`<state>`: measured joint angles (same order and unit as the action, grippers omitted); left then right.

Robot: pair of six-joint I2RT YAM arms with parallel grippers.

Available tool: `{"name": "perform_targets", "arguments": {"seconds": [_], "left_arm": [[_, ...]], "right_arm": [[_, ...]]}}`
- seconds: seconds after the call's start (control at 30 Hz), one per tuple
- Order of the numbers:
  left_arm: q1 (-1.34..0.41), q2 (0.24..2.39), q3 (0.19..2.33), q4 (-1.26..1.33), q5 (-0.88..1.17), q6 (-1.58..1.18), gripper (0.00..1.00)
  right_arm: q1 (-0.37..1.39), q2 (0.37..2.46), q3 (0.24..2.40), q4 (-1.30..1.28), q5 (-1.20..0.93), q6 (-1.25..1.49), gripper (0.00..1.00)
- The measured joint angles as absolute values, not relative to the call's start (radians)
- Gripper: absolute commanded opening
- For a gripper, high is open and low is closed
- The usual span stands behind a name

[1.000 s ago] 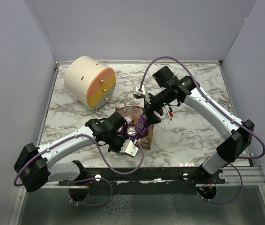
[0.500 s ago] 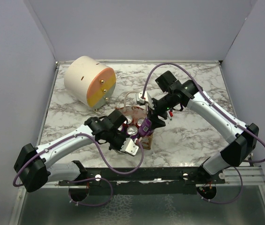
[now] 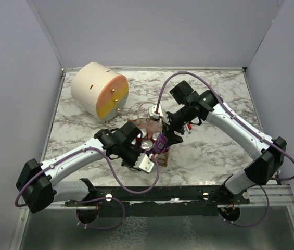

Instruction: Place the beverage into the canvas bag

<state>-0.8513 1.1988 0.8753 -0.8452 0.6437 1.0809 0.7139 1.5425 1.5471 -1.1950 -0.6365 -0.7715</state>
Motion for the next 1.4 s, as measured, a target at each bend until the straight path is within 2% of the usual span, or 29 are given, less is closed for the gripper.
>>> {"name": "perform_targets", "arguments": {"seconds": [0.13, 0.53, 0.8, 0.97, 1.07, 1.4], "left_arm": [[-0.851, 1.200, 0.876, -0.847, 0.646, 1.087, 0.29], [-0.851, 1.200, 0.881, -0.847, 0.646, 1.122, 0.40], [-0.851, 1.200, 0.890, -0.847, 0.646, 1.143, 0.41], [-0.851, 1.200, 0.890, -0.847, 0.646, 1.147, 0.42], [-0.851, 1.203, 0.890, -0.847, 0.646, 1.148, 0.42], [-0.851, 1.205, 0.891, -0.847, 0.647, 1.152, 0.42]], "right_arm": [[0.727, 1.542, 1.543, -1.193, -0.635, -0.778, 0.01], [0.756, 1.544, 1.532, -1.195, -0.540, -0.782, 0.01], [0.767, 1.546, 1.524, -1.196, -0.511, -0.779, 0.01], [0.794, 1.559, 1.509, -1.177, -0.489, -0.767, 0.05], [0.802, 1.567, 1.508, -1.173, -0.485, -0.763, 0.10], [0.812, 1.596, 1.494, -1.140, -0.498, -0.748, 0.16]]}}
